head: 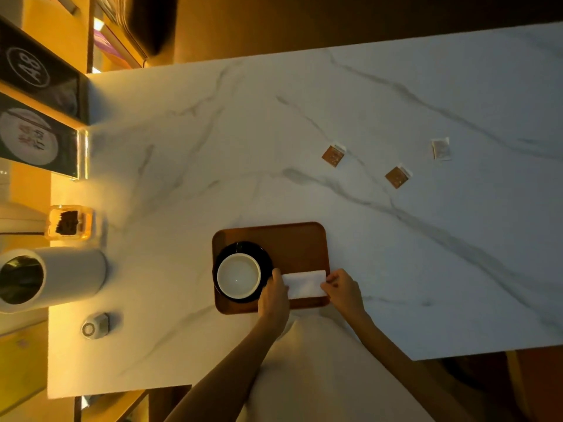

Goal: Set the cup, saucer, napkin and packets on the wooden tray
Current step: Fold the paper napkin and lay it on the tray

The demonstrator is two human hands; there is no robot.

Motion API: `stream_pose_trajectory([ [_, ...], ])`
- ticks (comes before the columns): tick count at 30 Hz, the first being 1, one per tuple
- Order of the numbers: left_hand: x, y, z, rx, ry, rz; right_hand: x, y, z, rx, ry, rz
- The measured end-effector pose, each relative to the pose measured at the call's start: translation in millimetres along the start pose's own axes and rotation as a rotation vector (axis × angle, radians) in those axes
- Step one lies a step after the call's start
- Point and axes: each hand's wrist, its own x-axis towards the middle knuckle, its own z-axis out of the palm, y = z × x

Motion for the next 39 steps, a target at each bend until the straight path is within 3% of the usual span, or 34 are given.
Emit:
stream_pose_trajectory([
  [13, -10, -17, 7, 0.419, 0.122, 0.285, -13, 5, 3, -0.080, 0.057, -0.076],
  [19, -26, -30, 15, 0.593, 0.021, 0.518, -40, 18, 14, -0.317, 0.141, -0.298],
  [24, -29, -46, 24, 0.671, -0.031, 0.539, -56, 34, 26, -0.644, 0.020, -0.477],
  [27, -33, -48, 26, 0.646, -0.060, 0.509, -61, 36, 26, -0.789, 0.026, -0.440],
  [32, -34, -48, 25, 0.650, -0.127, 0.492, -66, 32, 27, -0.848, 0.074, -0.362],
  [39, -34, -45, 24, 0.671, -0.111, 0.477, -65, 21, 21, -0.969, 0.071, -0.559],
])
